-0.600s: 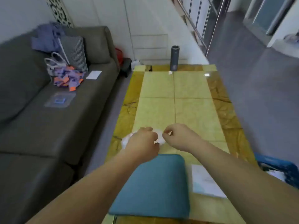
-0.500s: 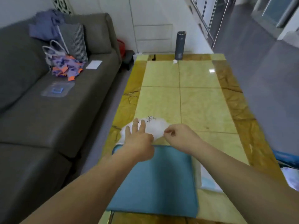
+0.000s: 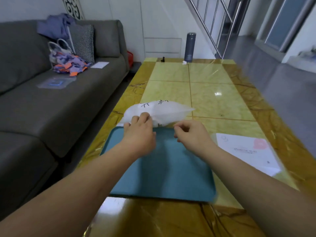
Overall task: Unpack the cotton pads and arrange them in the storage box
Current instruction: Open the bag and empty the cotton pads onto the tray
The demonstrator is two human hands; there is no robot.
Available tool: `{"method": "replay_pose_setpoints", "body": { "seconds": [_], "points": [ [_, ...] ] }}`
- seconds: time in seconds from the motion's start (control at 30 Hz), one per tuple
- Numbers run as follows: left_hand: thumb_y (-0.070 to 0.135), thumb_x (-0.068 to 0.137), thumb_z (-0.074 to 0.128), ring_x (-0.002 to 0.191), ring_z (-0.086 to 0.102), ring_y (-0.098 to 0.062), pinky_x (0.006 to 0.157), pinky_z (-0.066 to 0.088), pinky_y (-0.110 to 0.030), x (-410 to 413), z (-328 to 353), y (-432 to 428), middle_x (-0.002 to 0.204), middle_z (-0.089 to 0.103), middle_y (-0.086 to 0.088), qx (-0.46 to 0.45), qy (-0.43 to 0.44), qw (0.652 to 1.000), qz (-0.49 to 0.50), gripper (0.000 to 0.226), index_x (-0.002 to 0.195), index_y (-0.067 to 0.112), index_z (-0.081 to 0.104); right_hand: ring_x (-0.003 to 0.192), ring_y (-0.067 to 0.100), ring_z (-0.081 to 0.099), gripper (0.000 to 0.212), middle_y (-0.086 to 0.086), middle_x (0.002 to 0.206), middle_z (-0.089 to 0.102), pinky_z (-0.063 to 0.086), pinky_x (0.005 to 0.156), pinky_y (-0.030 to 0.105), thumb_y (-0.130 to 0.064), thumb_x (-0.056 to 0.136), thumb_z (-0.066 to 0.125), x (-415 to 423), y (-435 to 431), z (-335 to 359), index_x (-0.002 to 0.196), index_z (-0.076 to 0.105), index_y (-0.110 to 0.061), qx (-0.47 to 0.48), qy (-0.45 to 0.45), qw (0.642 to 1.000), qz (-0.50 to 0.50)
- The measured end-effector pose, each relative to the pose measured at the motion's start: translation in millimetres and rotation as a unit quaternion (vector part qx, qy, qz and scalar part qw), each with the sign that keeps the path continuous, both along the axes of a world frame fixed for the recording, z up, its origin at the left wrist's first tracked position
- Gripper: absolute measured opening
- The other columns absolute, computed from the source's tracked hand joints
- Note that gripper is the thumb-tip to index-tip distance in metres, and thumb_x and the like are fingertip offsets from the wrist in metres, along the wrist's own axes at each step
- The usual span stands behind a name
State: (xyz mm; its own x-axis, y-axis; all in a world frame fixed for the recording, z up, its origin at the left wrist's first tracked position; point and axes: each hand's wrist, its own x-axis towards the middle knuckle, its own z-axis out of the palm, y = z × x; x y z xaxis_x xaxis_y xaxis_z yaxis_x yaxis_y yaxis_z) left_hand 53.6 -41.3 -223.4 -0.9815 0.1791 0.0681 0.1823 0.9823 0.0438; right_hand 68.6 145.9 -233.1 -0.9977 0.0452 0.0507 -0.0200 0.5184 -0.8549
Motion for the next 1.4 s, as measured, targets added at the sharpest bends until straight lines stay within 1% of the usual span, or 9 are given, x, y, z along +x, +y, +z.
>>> {"method": "replay_pose_setpoints", "body": {
  "seconds": [0.13,0.3,0.43,0.77,0.83,0.93,1.07,1.17,1.4],
  "points": [
    [0.038,0.099,0.05,0.131,0.037,-0.027,0.1,0.033,-0.045,55,14,24,0.154,0.03,0.003,0.014,0.039,0.996,-0.074,0.05,0.143,0.018,0.041,0.066,0.022,0.062,0.055,0.019,0.08,0.068,0.051,0.062,0.037,-0.052,0.094,0.052,45,1,7,0.086,0.065,0.001,-0.052,-0.115,0.991,-0.034],
    [0.029,0.085,0.046,0.117,0.054,-0.027,0.082,0.034,-0.039,101,-6,40,0.134,0.056,0.006,0.097,-0.027,0.972,-0.214,0.044,0.127,0.029,0.062,0.078,0.033,0.078,0.055,0.011,0.091,0.08,0.064,0.066,0.04,-0.062,0.097,0.054,87,0,-3,0.101,0.075,-0.011,-0.201,-0.24,0.946,-0.079],
    [0.03,0.078,0.072,0.101,0.057,-0.027,0.08,0.039,-0.041,114,-27,22,0.112,0.059,0.004,0.14,0.103,0.978,-0.115,0.029,0.106,0.027,0.07,0.065,0.031,0.065,0.05,0.015,0.079,0.068,0.057,0.068,0.043,-0.048,0.094,0.07,101,2,-19,0.106,0.069,0.001,-0.257,-0.232,0.934,-0.086],
    [0.018,0.094,0.062,0.079,0.058,-0.021,0.066,0.045,-0.034,90,-40,24,0.092,0.06,0.005,0.305,0.053,0.951,-0.011,0.007,0.088,0.023,0.063,0.071,0.028,0.072,0.055,0.023,0.09,0.076,0.061,0.067,0.042,-0.049,0.093,0.07,84,-20,-17,0.099,0.068,0.006,-0.234,-0.141,0.96,-0.065],
    [0.023,0.092,0.067,0.071,0.063,-0.015,0.063,0.047,-0.029,85,-31,28,0.08,0.067,0.005,0.405,0.007,0.914,0.036,0.008,0.085,0.024,0.063,0.084,0.035,0.075,0.048,0.015,0.088,0.078,0.063,0.077,0.053,-0.053,0.094,0.064,79,-25,-13,0.091,0.071,-0.005,-0.193,-0.1,0.974,-0.063],
    [0.013,0.088,0.071,0.058,0.068,-0.017,0.058,0.057,-0.034,87,-13,31,0.073,0.07,-0.005,0.617,-0.068,0.778,0.1,0.017,0.097,0.018,0.057,0.089,0.039,0.072,0.028,0.009,0.082,0.076,0.058,0.084,0.062,-0.041,0.097,0.06,77,-27,-9,0.086,0.071,-0.017,-0.193,-0.033,0.98,-0.029],
    [-0.003,0.095,0.063,0.076,0.07,-0.023,0.083,0.062,-0.045,92,5,32,0.079,0.07,-0.01,0.766,-0.093,0.631,0.076,0.019,0.096,0.016,0.058,0.103,0.007,0.071,0.039,-0.008,0.106,0.077,0.059,0.093,0.033,-0.01,0.085,0.052,88,-21,3,0.112,0.076,-0.024,-0.209,0.029,0.977,0.04],
    [0.0,0.099,0.062,0.092,0.073,-0.022,0.089,0.061,-0.037,97,12,35,0.096,0.073,-0.007,0.806,-0.1,0.58,0.057,0.022,0.112,0.015,0.069,0.108,-0.001,0.067,0.054,-0.019,0.116,0.073,0.056,0.093,0.023,-0.002,0.079,0.057,100,-14,13,0.123,0.07,-0.031,-0.153,0.077,0.983,0.062],
    [-0.011,0.09,0.064,0.099,0.074,-0.014,0.084,0.058,-0.021,110,13,42,0.105,0.078,-0.009,0.721,-0.071,0.689,0.017,0.047,0.125,0.02,0.068,0.104,0.005,0.067,0.02,-0.01,0.108,0.075,0.041,0.076,0.009,-0.012,0.085,0.082,101,5,17,0.103,0.082,-0.022,0.034,0.267,0.963,-0.022]
  ]
}}
